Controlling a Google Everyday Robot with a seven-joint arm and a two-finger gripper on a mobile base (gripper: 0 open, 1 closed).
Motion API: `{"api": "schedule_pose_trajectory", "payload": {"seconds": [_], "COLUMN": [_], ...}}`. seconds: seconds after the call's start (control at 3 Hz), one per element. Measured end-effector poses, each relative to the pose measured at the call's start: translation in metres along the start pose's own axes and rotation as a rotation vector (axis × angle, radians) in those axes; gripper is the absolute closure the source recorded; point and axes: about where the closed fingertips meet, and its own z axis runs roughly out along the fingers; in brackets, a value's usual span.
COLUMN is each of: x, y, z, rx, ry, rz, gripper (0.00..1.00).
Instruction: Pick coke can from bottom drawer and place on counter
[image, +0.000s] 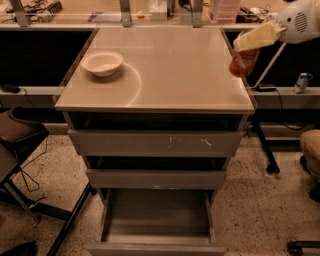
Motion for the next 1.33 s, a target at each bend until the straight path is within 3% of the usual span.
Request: {"api": "schedule_pose_trajectory", "payload": {"seconds": [0.33,1.0,1.33], "x": [0.009,-0.059,-0.062], "y": [0.009,0.003,-0.003], "z": [0.024,0.040,0.050], "rx": [-0.029,-0.044,-0.049], "ry": [-0.021,-0.185,-0.179], "rz": [0.038,-0.020,-0.006], "gripper": [1.00,1.00,1.00]}}
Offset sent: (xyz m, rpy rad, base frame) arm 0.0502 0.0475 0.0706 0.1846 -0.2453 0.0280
